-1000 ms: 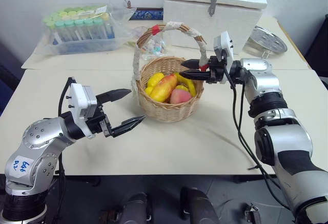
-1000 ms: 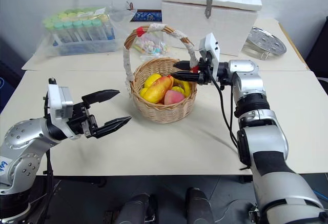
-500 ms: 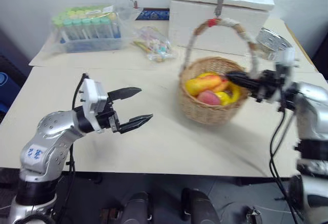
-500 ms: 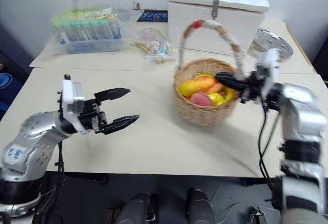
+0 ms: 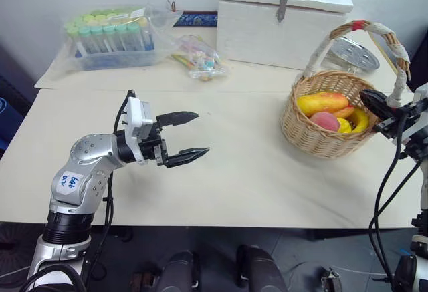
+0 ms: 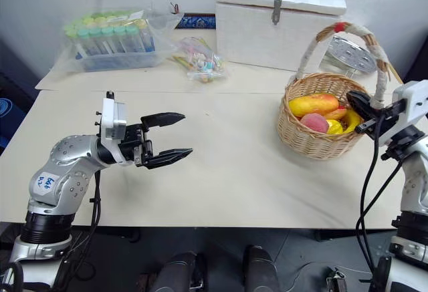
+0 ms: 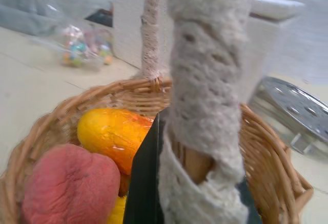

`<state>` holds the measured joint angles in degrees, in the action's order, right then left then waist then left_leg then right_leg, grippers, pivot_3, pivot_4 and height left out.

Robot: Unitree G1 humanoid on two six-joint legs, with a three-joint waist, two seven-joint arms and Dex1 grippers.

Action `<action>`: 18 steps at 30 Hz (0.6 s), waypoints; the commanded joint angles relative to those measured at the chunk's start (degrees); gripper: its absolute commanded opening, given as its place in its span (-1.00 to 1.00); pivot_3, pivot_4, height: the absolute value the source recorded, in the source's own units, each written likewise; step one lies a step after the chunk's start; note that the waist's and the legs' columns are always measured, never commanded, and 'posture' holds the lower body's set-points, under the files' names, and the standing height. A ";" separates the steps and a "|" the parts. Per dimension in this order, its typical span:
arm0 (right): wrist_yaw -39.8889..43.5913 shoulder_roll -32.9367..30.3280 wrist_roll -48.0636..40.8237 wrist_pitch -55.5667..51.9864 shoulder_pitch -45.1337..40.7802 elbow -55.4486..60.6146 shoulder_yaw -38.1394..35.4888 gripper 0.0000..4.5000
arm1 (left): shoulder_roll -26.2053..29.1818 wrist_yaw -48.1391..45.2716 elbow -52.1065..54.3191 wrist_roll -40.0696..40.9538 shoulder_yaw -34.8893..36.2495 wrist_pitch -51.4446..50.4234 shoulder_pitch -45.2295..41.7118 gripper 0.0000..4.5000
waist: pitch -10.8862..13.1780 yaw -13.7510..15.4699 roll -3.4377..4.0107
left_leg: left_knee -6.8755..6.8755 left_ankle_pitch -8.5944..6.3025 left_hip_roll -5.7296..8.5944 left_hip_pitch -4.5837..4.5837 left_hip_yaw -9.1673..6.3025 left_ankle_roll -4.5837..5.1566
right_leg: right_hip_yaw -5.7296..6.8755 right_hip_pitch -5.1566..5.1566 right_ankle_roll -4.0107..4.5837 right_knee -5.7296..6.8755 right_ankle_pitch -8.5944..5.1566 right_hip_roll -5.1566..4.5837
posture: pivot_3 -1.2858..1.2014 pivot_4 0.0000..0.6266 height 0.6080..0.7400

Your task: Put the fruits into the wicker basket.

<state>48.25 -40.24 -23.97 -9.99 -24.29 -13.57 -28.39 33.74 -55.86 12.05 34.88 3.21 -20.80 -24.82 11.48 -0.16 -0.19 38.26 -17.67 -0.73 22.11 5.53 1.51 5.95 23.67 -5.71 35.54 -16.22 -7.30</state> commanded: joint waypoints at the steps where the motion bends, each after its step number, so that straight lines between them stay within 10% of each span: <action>1: 0.86 -0.20 -1.42 -0.48 -0.22 -1.30 0.94 -0.99 | 0.53 -0.26 1.71 -0.20 1.07 0.84 1.05 1.00 | 0.00 -0.10 0.00 | 0.00 0.00 0.00 -0.02 0.00 0.00 | 0.00 -0.01 0.00 0.01 0.00 0.00 | 0.03 -0.52 1.00; 12: 7.24 -5.14 -5.14 5.85 11.44 5.27 -6.86 0.37 | 4.41 -0.58 3.94 -0.95 4.45 1.02 10.33 1.00 | 0.00 0.35 0.00 | -0.01 0.02 0.00 -0.04 -0.06 0.04 | 0.02 -0.09 -0.01 -0.03 0.01 -0.08 | 0.03 -0.52 1.00; 18: 17.95 -10.48 -2.00 15.83 21.23 1.83 -7.55 0.37 | 6.65 0.03 3.59 -5.03 7.17 5.05 18.00 1.00 | -0.01 0.19 0.00 | -0.05 -0.02 -0.01 -0.10 -0.07 0.08 | 0.03 -0.14 -0.01 -0.27 0.01 -0.11 | 0.03 -0.52 1.00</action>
<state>62.41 -49.27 -26.43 1.89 -4.94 -10.99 -34.35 39.57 -56.17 14.41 31.19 8.43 -18.19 -8.55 11.48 0.03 -0.19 38.21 -17.69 -0.73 22.00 5.47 1.60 5.98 23.53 -5.72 35.20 -16.21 -7.43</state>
